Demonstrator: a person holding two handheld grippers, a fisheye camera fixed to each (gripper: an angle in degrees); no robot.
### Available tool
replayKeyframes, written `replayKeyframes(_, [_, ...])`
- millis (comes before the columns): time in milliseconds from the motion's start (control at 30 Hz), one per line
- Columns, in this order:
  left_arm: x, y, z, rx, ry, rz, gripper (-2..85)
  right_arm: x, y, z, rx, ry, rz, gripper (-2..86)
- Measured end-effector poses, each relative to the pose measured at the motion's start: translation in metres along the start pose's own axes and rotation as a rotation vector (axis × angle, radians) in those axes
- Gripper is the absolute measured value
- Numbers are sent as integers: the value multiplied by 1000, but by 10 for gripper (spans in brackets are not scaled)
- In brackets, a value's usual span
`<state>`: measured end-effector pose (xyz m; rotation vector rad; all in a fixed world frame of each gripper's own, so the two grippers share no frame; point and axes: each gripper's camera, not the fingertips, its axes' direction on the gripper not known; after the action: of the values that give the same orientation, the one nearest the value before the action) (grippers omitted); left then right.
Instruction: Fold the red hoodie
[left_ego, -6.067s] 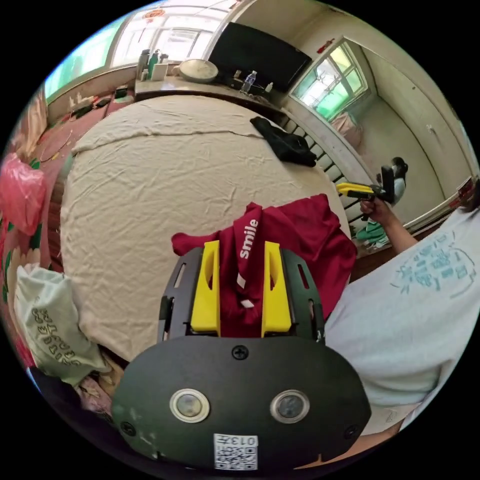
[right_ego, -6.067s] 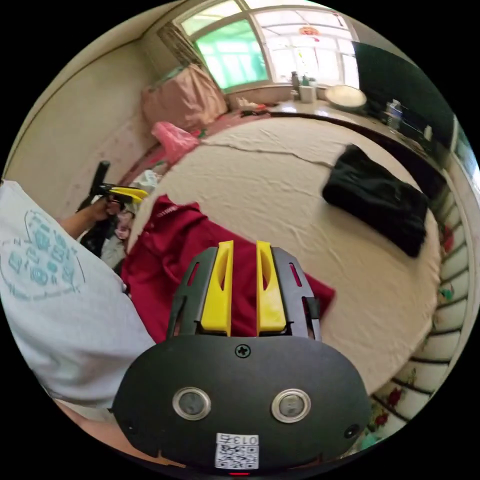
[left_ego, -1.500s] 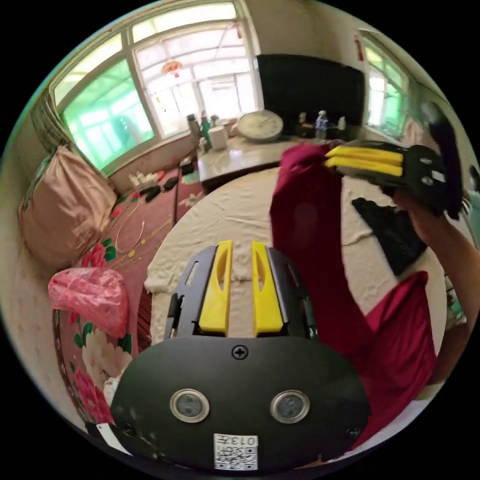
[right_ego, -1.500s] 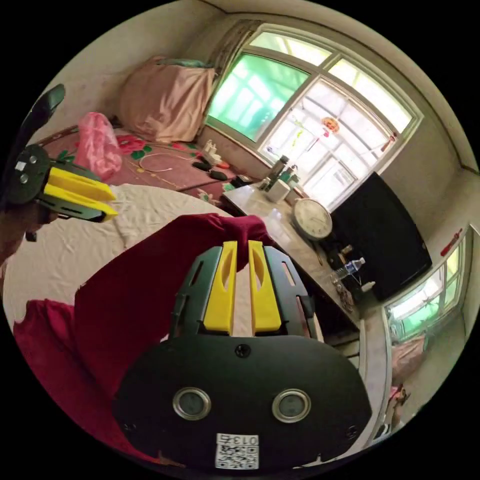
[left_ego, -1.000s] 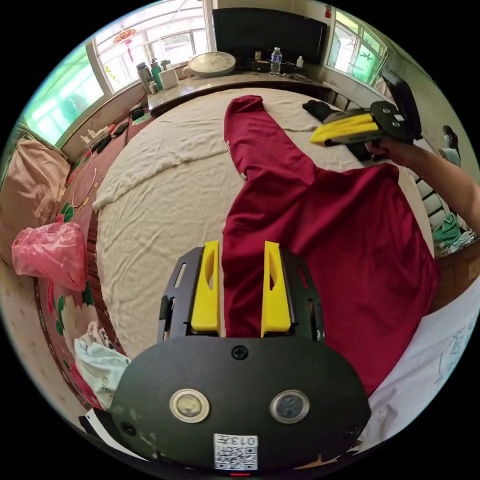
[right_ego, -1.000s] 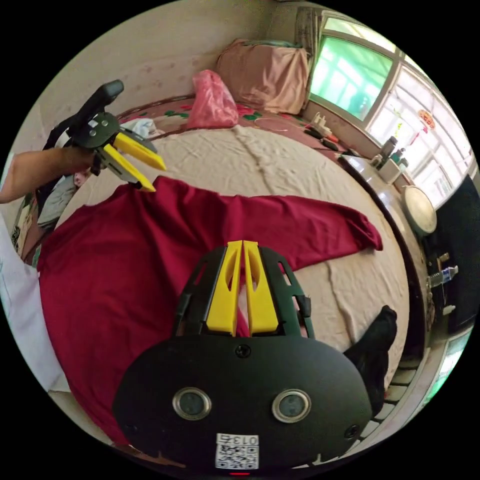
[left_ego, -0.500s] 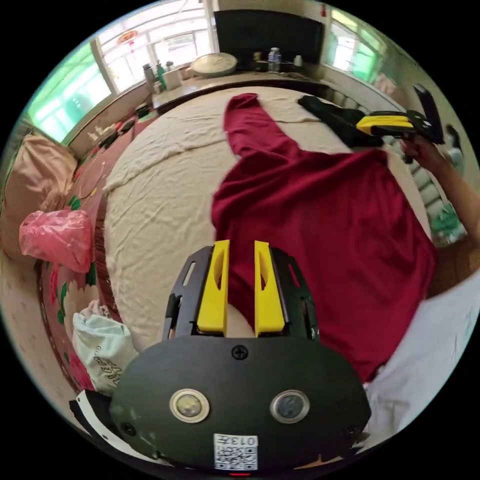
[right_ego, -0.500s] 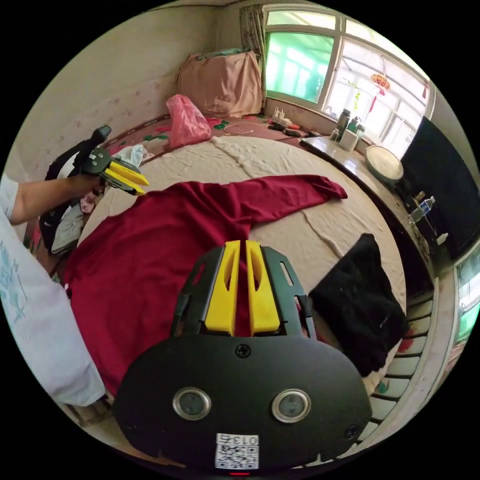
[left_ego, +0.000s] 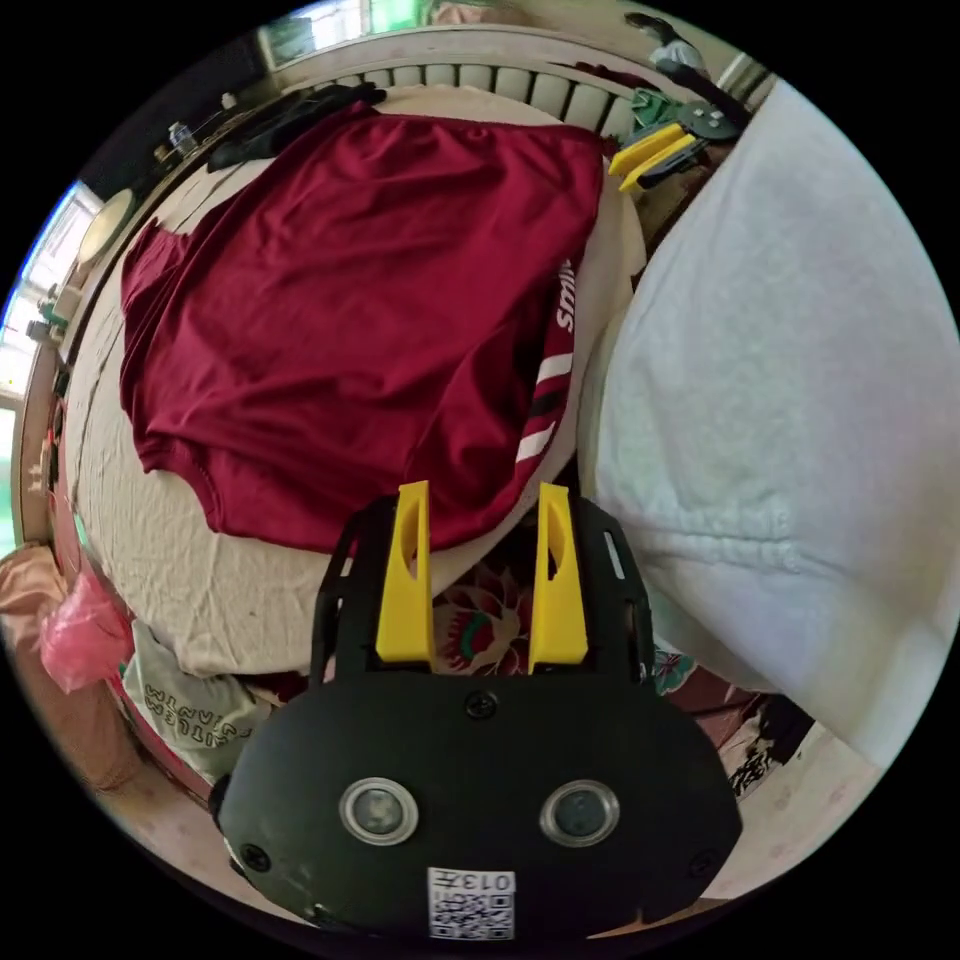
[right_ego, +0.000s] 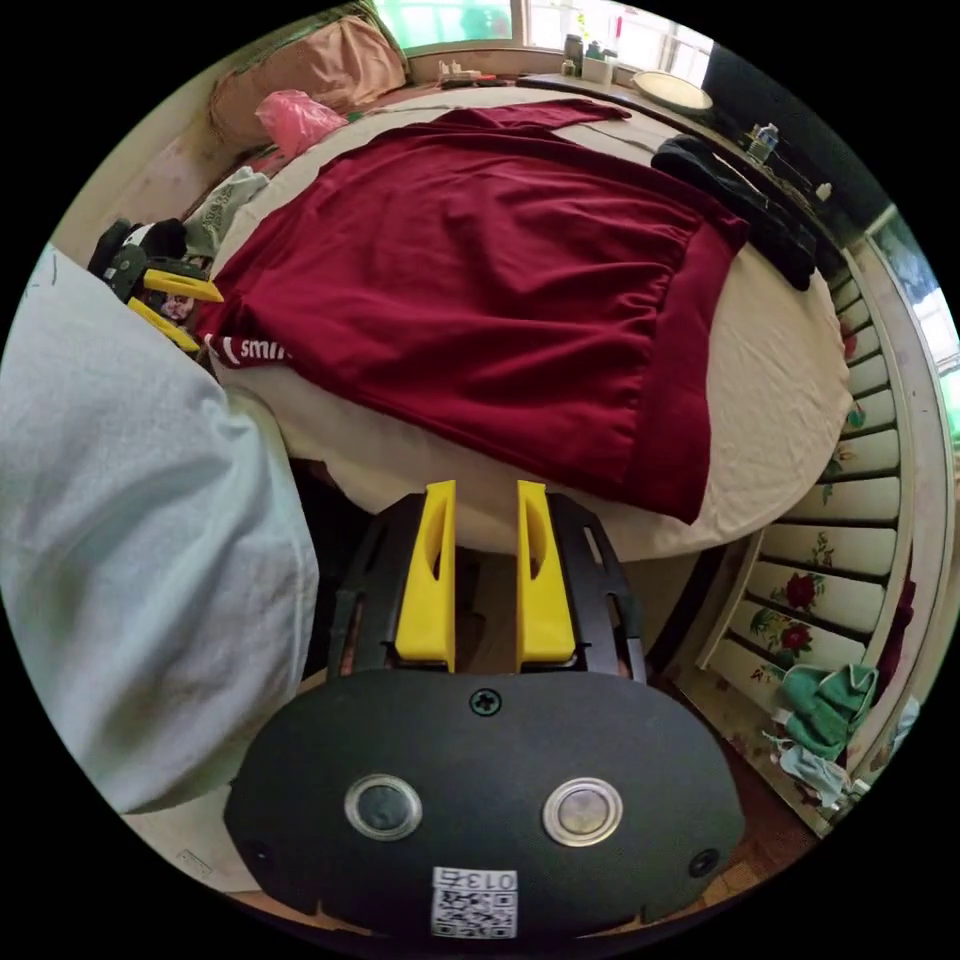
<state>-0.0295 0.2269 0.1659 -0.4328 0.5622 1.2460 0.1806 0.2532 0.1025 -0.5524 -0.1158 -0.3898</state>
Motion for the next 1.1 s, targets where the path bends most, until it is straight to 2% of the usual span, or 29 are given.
replayKeyframes(100, [-3,-8,12,-30,-46,-19,46,-16,-6,4,5,40,-58,87])
replayKeyframes(200, [-10,-10,7,-15,-25,-36,19,0,-10,-3,31,82,50,82])
replayKeyframes(333, [-24,3,-22,119,48,-112,22,38,10,-28,104,157,230,90])
replayKeyframes(467, [-5,11,-13,79,8,-79,77,75,31,-38,116,183,319,125])
replayKeyframes(600, [10,9,4,24,-47,-60,128,104,35,-27,94,74,359,142])
replayKeyframes(667, [14,0,16,-33,-88,-19,105,119,35,-19,76,-24,392,129])
replayKeyframes(733, [14,-10,26,-89,-148,9,31,127,36,-20,61,-93,417,87])
replayKeyframes(800, [8,-12,22,-93,-90,-13,20,129,39,-31,63,-86,422,38])
replayKeyframes(933, [-5,8,12,-53,-23,-87,10,130,56,-50,30,28,417,24])
replayKeyframes(1000, [-17,13,12,-26,32,-151,9,135,62,-41,7,-19,416,25])
replayKeyframes(1100, [-22,11,1,-2,11,-159,10,133,65,-58,126,14,377,37])
